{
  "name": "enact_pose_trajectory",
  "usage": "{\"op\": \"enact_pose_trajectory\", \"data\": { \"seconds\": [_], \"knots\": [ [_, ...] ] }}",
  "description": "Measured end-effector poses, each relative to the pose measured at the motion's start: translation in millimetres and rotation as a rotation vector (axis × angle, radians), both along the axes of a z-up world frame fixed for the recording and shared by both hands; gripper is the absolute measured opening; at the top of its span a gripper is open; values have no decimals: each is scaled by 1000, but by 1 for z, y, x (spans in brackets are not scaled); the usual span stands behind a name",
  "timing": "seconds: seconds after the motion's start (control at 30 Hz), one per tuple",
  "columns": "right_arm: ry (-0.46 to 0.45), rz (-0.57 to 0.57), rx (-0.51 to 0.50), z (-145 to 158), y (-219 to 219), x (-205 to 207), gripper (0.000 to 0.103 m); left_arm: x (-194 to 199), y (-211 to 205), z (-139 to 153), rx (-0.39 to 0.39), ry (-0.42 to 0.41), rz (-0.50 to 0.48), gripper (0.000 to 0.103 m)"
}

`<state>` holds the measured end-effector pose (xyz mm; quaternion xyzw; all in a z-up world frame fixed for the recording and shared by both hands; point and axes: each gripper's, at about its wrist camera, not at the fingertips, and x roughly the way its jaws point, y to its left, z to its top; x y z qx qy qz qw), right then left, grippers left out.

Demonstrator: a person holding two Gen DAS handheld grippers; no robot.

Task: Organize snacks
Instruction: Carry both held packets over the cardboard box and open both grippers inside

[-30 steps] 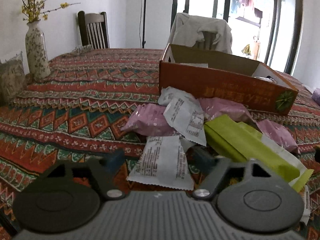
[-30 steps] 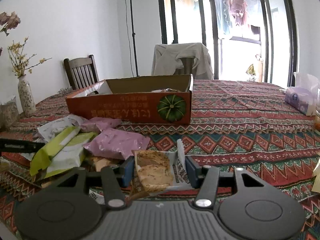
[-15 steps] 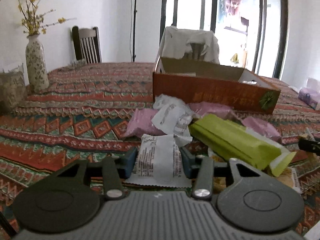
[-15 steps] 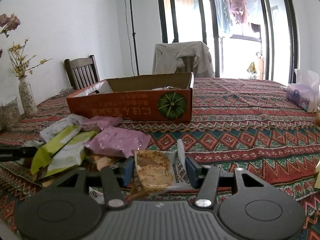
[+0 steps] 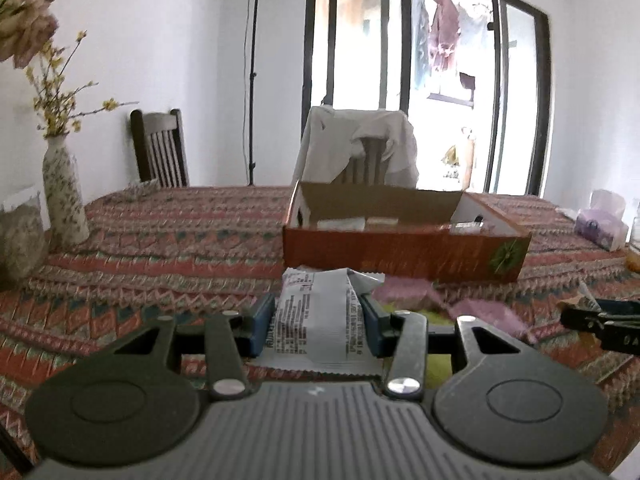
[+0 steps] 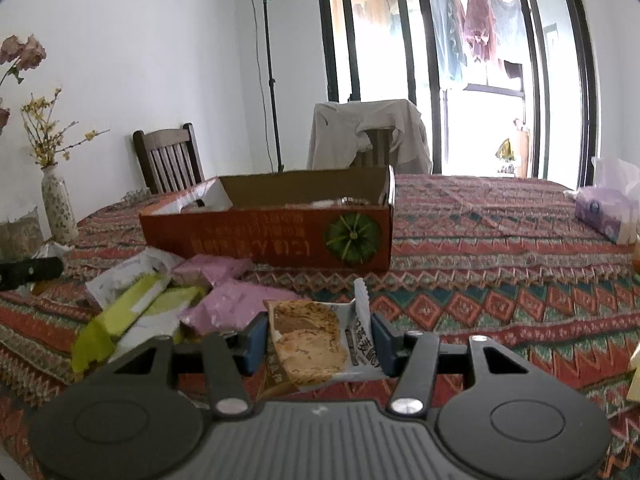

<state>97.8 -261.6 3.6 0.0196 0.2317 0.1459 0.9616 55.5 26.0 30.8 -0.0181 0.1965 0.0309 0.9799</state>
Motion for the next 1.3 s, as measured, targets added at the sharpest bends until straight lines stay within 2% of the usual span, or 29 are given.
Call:
{"op": "enact_pose_trajectory", "data": {
  "seconds": [0.17, 0.3, 0.47, 0.8, 1.03, 1.3],
  "knots": [
    [-47, -3, 6, 16, 5, 13, 53, 20, -6, 15, 1, -38, -17, 47],
    [-86, 7, 2, 29, 13, 29, 53, 40, -8, 23, -45, -43, -29, 47],
    [-134, 25, -6, 47, 27, 54, 53, 66, -12, 32, -52, -57, -25, 47],
    [-151, 47, -2, 75, 54, 121, 53, 126, -14, 46, -73, -52, -17, 47],
    [-106, 35, 23, 74, 71, 170, 53, 170, -13, 46, -80, -43, 15, 47],
    [-82, 12, 40, 44, 77, 201, 53, 207, -9, 26, -85, -61, 66, 47]
  ]
}}
